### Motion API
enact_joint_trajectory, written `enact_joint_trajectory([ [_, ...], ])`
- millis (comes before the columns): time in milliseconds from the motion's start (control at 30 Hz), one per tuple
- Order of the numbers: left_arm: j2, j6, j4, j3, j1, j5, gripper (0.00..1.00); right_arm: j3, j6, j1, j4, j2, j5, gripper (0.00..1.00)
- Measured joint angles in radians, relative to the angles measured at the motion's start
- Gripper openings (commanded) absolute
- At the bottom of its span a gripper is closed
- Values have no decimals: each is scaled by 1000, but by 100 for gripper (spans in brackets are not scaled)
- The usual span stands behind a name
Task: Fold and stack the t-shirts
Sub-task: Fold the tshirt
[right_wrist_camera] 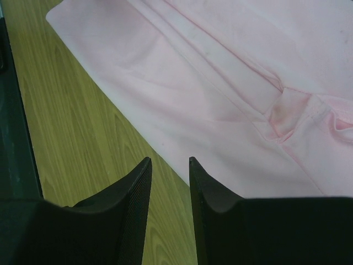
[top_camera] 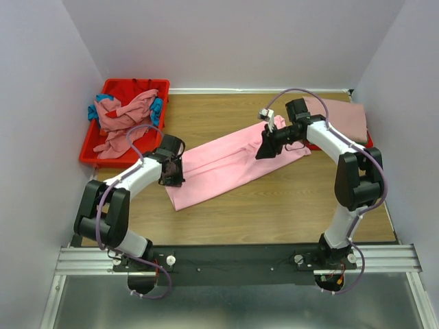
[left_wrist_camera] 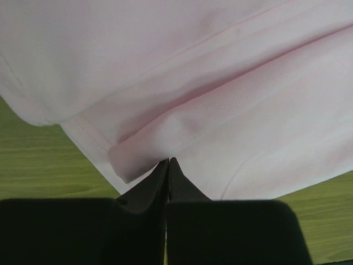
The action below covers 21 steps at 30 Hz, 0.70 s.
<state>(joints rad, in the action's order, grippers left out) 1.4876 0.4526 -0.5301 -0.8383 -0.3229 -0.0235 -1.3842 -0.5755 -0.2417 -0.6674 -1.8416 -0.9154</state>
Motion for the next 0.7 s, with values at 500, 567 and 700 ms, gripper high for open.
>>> enact_joint_trajectory([
  [500,105,-30,-49,-119,0,99,22,4,0,51,0,11,-27,41],
  [567,104,-34,-66,-143,0,120,25,6,0,66,-1,20,-28,41],
  [700,78,-47,-100,-197,0,153,32,6,0,92,0,43,-28,41],
])
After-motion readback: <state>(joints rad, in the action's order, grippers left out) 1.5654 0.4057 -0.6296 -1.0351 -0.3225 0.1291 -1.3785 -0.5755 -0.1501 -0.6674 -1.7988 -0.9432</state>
